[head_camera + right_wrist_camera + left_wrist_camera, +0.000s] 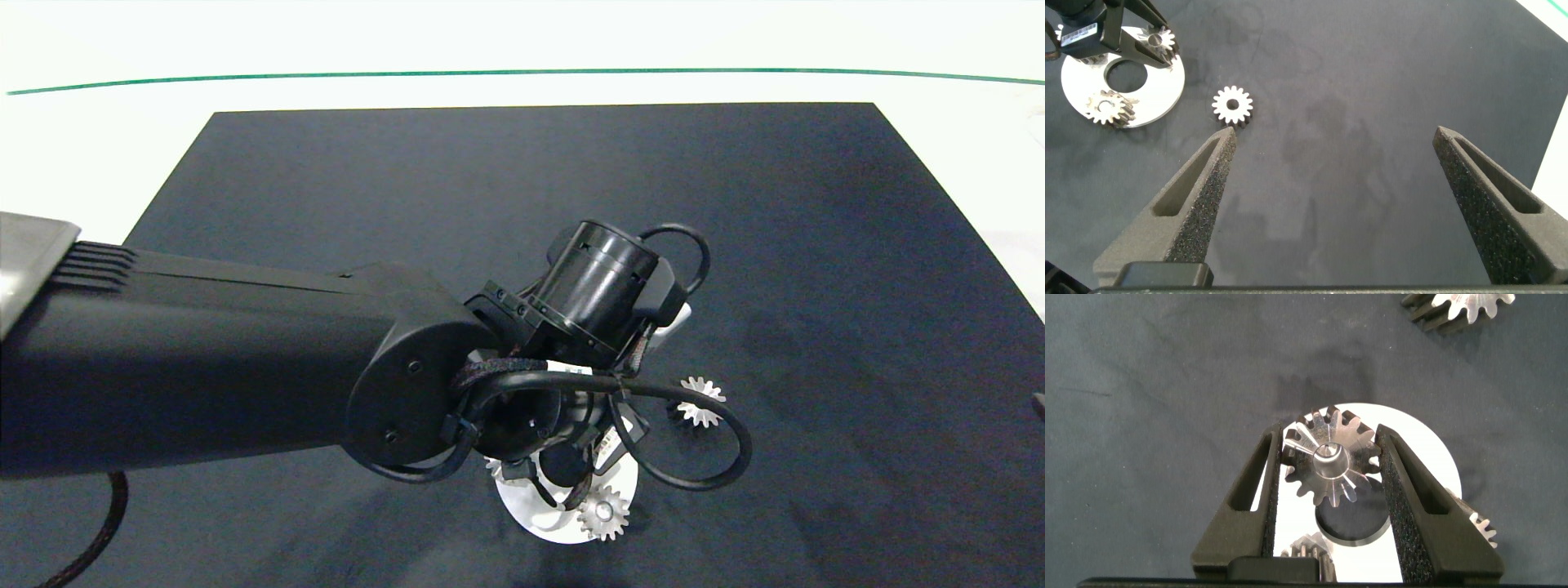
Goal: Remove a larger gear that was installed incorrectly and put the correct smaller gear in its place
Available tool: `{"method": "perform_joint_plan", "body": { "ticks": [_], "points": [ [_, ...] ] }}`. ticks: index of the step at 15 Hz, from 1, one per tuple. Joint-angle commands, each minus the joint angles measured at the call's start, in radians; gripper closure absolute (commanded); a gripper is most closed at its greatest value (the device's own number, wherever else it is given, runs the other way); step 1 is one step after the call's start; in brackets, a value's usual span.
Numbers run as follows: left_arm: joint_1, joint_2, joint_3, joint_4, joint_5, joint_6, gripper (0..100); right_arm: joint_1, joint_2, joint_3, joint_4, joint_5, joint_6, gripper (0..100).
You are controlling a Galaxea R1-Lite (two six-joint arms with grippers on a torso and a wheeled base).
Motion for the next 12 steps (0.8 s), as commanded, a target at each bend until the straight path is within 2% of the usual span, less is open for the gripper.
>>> {"method": "perform_joint_plan", "body": {
  "ticks": [1,12],
  "points": [
    [0.000,-0.002,0.000,-0.001,0.002,0.001,69,0.000,0.001,-0.001,0.002,0.000,-0.004,0],
    [-0.005,0.007,0.009,-0.002,0.004,0.001,69,0.002,0.003,0.004,0.002,0.000,-0.004,0]
  ]
}}
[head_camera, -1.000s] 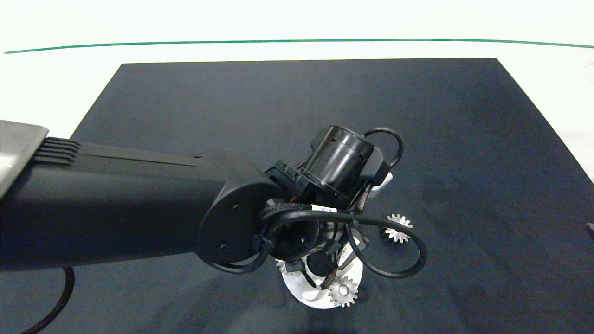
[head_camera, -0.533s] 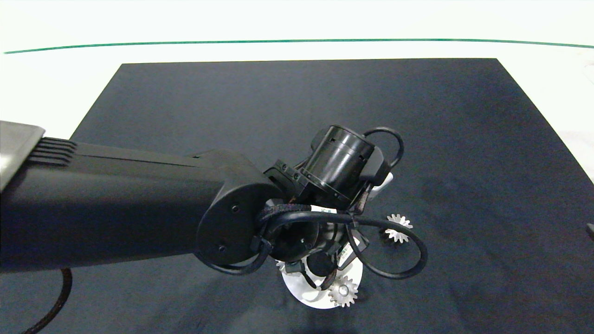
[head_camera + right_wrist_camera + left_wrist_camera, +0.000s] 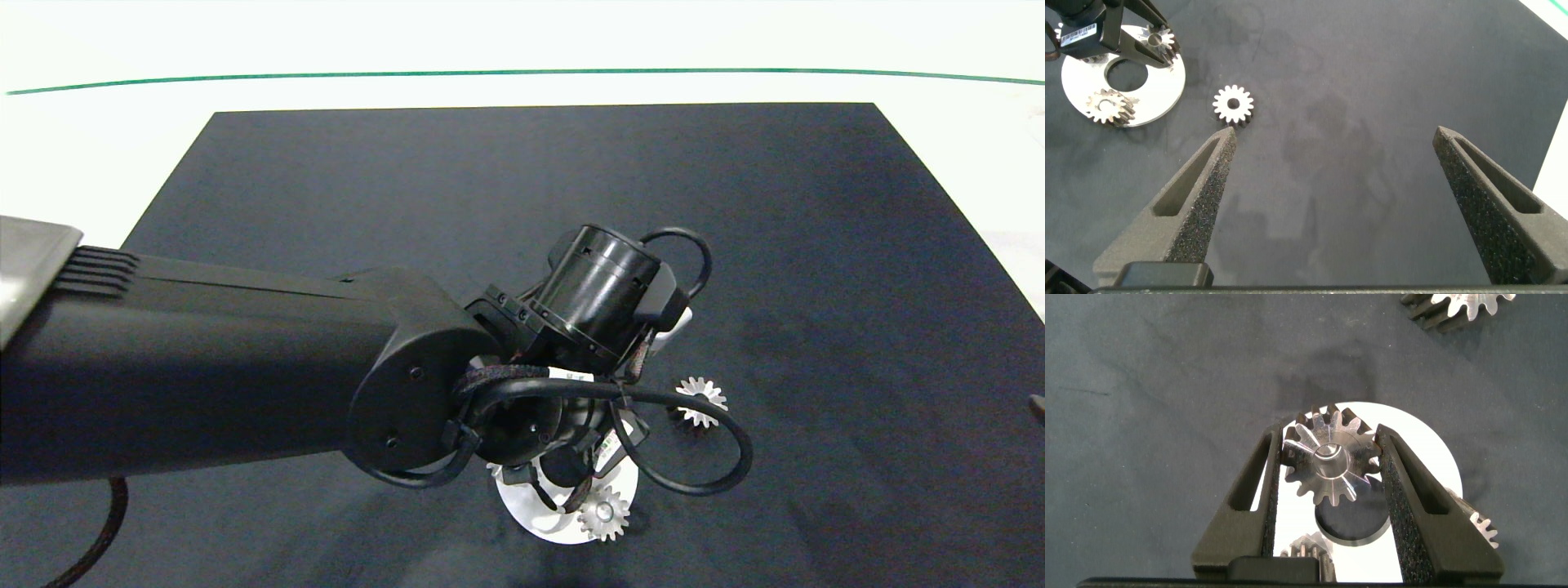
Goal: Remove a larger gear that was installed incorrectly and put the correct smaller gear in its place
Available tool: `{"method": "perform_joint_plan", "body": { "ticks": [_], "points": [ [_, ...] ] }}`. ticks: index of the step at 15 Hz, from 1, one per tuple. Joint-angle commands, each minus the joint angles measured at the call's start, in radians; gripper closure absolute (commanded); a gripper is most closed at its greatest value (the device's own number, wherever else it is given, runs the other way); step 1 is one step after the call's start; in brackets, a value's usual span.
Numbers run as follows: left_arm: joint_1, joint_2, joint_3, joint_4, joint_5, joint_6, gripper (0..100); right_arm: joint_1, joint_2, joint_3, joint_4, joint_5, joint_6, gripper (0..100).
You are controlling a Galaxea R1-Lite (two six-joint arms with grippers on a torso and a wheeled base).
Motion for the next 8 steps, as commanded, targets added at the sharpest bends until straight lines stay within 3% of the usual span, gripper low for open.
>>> {"method": "perform_joint_plan", "body": {
  "ticks": [1,8],
  "points": [
    [-0.001,0.005,0.004,-0.006,0.000,0.001,69,0.000,0.002,0.002,0.002,-0.001,-0.003,0],
    [-0.006,0.016,0.007,-0.015,0.000,0.006,69,0.002,0.006,0.004,0.000,-0.001,-0.003,0]
  ]
}}
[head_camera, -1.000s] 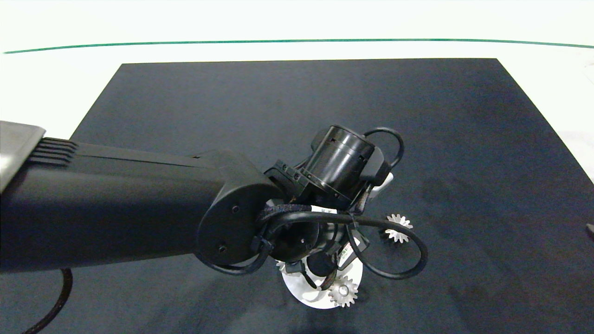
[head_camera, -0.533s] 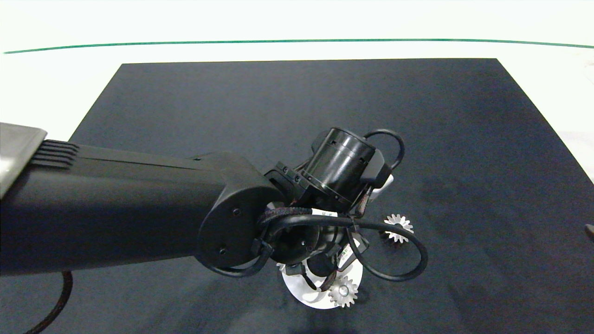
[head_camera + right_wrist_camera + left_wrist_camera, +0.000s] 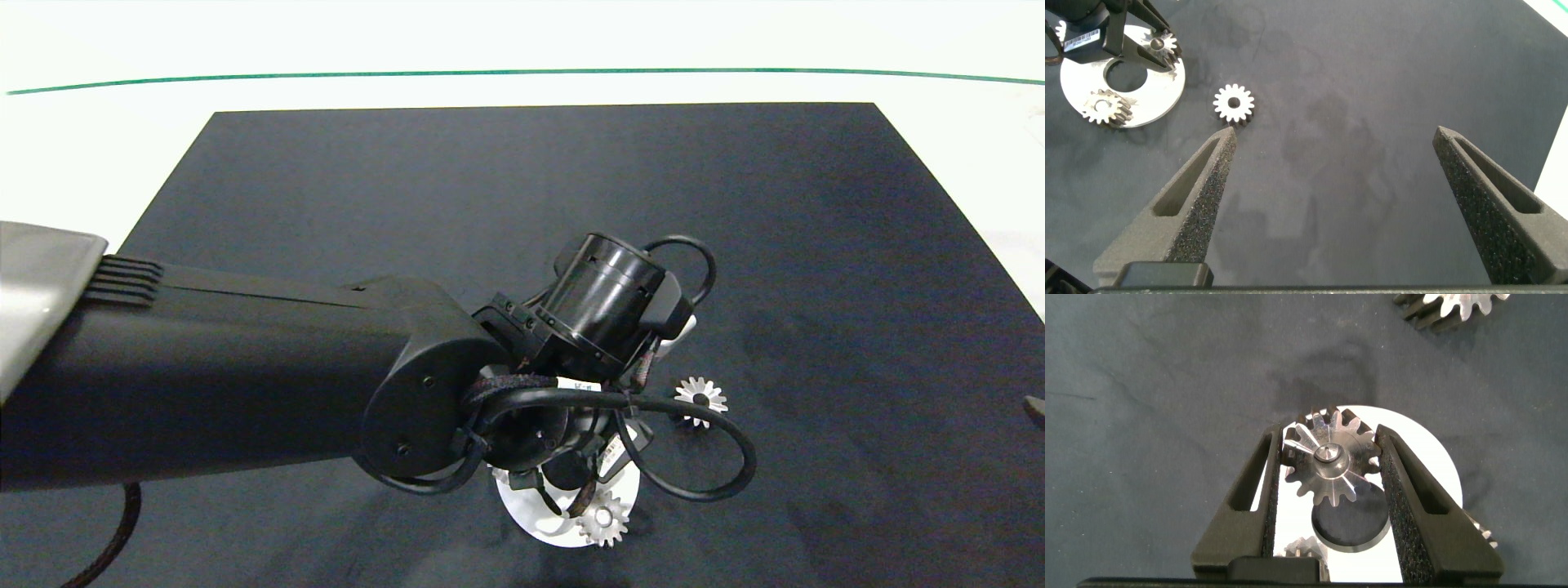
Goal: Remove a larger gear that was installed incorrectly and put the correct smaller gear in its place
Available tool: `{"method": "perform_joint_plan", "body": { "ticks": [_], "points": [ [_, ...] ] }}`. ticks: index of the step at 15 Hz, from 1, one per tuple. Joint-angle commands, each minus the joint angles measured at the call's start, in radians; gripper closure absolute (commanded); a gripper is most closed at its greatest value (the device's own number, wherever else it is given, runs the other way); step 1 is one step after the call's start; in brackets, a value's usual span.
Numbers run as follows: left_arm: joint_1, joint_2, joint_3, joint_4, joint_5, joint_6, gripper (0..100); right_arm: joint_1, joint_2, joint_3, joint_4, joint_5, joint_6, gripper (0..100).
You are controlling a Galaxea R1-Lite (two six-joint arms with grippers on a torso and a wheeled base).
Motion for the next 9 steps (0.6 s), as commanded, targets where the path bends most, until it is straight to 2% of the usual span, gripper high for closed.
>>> {"method": "perform_joint_plan", "body": {
  "ticks": [1,7,9],
  "points": [
    [0.000,0.005,0.000,0.001,0.002,0.007,0,0.000,0.003,0.002,0.001,-0.002,-0.003,0],
    [0.005,-0.007,-0.001,-0.001,0.009,0.008,0,0.000,0.001,0.000,0.001,-0.002,-0.003,0],
    [0.009,-0.090,0.008,0.006,0.010,0.007,0,0.000,0.003,0.000,-0.001,-0.002,-0.002,0]
  ]
}}
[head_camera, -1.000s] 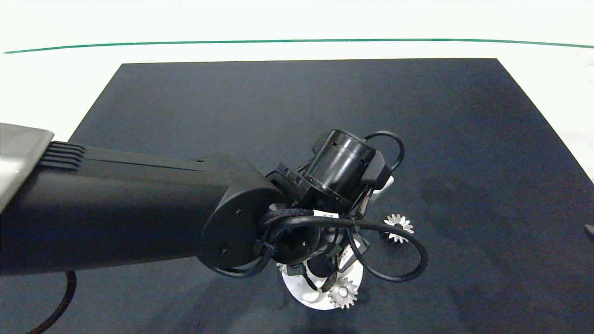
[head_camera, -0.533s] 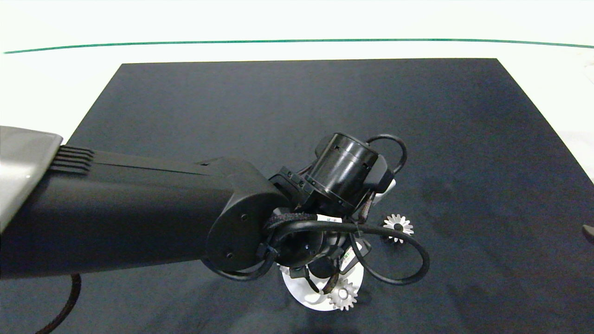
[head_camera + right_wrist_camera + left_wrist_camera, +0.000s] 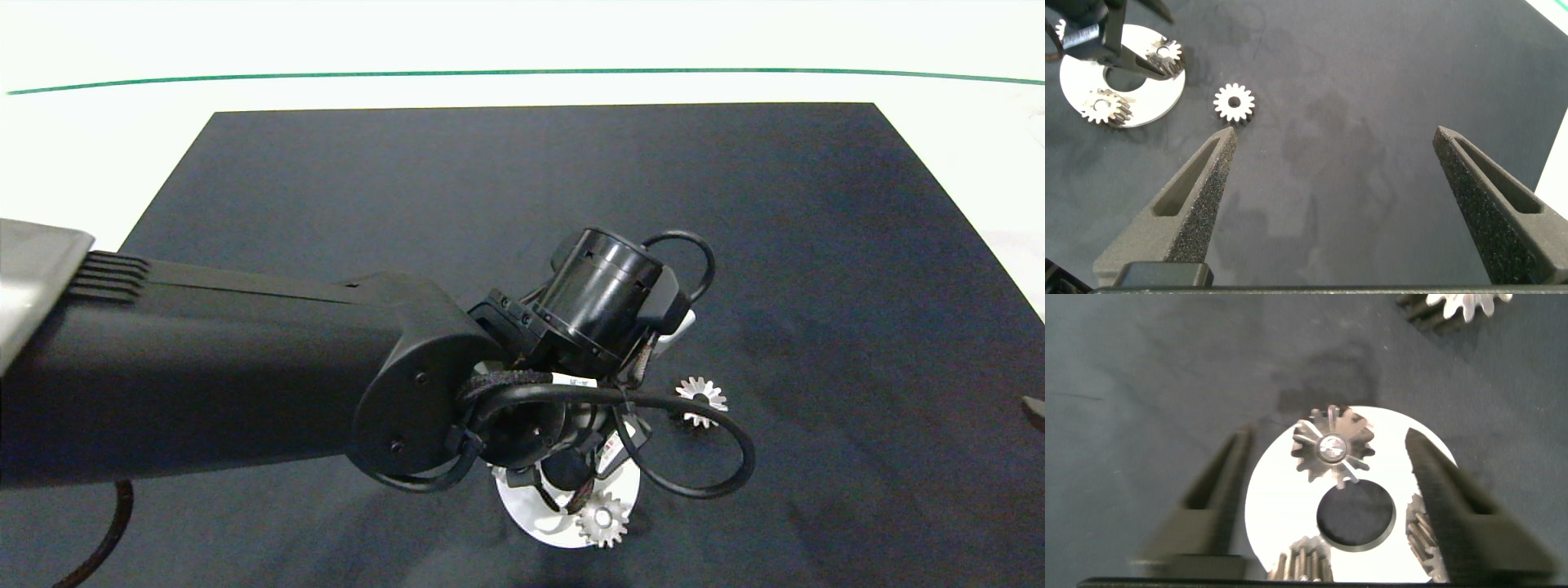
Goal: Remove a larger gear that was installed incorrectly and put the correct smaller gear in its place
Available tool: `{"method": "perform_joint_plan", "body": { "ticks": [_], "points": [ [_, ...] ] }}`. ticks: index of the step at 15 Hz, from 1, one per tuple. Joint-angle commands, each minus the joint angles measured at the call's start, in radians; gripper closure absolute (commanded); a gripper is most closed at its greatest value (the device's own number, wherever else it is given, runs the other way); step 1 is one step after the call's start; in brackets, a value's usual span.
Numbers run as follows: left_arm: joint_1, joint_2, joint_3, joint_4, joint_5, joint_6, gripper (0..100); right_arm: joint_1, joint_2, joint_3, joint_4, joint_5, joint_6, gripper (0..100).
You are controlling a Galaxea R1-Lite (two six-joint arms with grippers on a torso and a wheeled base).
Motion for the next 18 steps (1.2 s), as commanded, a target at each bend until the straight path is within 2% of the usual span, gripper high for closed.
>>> {"method": "perform_joint_plan", "body": {
  "ticks": [1,4,6,7,8,10,11,12,15,16,18],
  "points": [
    [0.021,-0.153,0.053,0.012,0.005,-0.002,0,0.000,-0.002,-0.001,0.000,-0.001,-0.002,0],
    [0.201,-0.430,0.272,0.029,0.025,-0.004,0,-0.003,-0.022,-0.005,-0.001,-0.004,-0.002,0],
    [0.317,-0.604,0.369,0.029,0.025,0.003,0,-0.008,-0.043,-0.015,-0.001,-0.010,-0.002,0],
    [0.375,-0.687,0.403,0.033,0.025,0.013,0,-0.017,-0.057,-0.013,-0.001,-0.018,-0.005,0],
    [0.432,-0.757,0.438,0.042,0.025,0.046,0,-0.041,-0.063,-0.015,-0.001,-0.036,-0.005,0],
    [0.520,-0.897,0.512,0.042,0.025,0.059,0,-0.095,-0.060,-0.015,-0.001,-0.066,-0.011,0],
    [0.552,-0.952,0.536,0.042,0.025,0.058,0,-0.136,-0.065,-0.015,-0.001,-0.090,-0.011,0],
    [0.604,-1.029,0.572,0.044,0.025,0.055,0,-0.198,-0.082,-0.013,-0.001,-0.135,-0.011,0],
    [0.704,-1.225,0.647,0.047,0.025,0.056,0,-0.308,-0.172,0.025,0.002,-0.201,-0.006,0],
    [0.710,-1.282,0.664,0.047,0.025,0.055,0,-0.376,-0.198,0.042,0.002,-0.211,-0.003,0],
    [0.730,-1.386,0.690,0.049,0.025,0.055,0,-0.532,-0.276,0.114,0.002,-0.211,0.014,0]
  ]
}}
